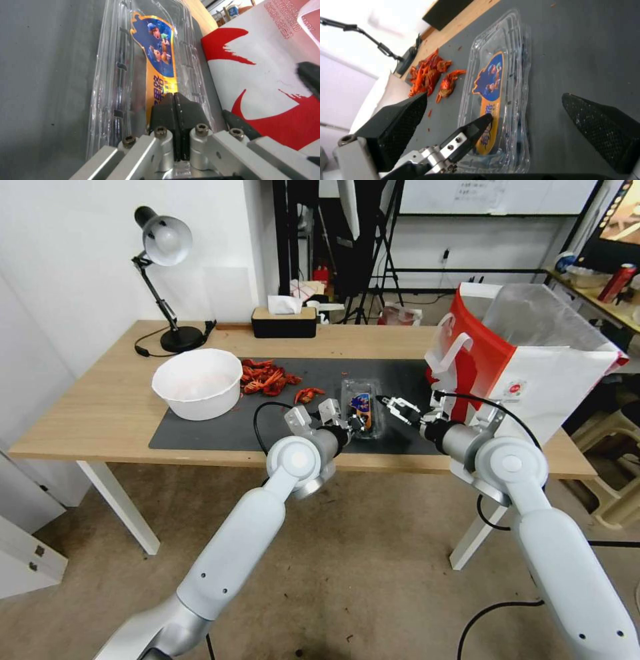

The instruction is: Close the takeout container lid, then place the container into the takeout bag.

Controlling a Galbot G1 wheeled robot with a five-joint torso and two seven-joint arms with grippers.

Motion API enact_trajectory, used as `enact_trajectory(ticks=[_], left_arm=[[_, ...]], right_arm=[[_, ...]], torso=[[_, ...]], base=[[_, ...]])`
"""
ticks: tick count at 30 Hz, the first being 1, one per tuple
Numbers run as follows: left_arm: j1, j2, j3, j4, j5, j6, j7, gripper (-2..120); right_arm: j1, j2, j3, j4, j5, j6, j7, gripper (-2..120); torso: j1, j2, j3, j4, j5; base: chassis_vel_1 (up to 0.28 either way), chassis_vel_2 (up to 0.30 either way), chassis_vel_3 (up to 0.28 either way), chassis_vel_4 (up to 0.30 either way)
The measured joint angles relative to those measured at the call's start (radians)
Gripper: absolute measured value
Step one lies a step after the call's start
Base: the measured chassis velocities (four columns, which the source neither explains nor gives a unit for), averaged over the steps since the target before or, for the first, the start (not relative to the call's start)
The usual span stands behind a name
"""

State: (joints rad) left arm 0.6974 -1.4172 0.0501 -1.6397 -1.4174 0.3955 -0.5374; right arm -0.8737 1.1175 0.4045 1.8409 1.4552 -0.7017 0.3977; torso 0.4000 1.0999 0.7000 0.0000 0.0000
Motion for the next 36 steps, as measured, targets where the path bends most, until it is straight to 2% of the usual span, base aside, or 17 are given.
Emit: enact_trajectory(ticks=[4, 18, 36], left_arm=[[0.002, -0.001, 0.0, -0.001, 0.0, -0.001, 0.0, 0], [0.007, 0.002, 0.0, -0.012, -0.005, -0.002, -0.003, 0], [0.004, 0.004, 0.0, -0.016, -0.01, -0.004, -0.007, 0]], right_arm=[[0.02, -0.017, -0.001, -0.04, -0.004, -0.033, -0.03, 100], [0.039, -0.031, -0.006, -0.086, -0.021, -0.034, -0.083, 100], [0.103, -0.009, -0.056, -0.143, -0.032, -0.032, -0.064, 100]], torso=[[0.0, 0.0, 0.0, 0.0, 0.0], [0.0, 0.0, 0.0, -0.0001, 0.0], [0.0, 0.0, 0.0, -0.0001, -0.0001]], base=[[0.0, 0.0, 0.0, 0.0], [0.0, 0.0, 0.0, 0.0], [0.0, 0.0, 0.0, 0.0]])
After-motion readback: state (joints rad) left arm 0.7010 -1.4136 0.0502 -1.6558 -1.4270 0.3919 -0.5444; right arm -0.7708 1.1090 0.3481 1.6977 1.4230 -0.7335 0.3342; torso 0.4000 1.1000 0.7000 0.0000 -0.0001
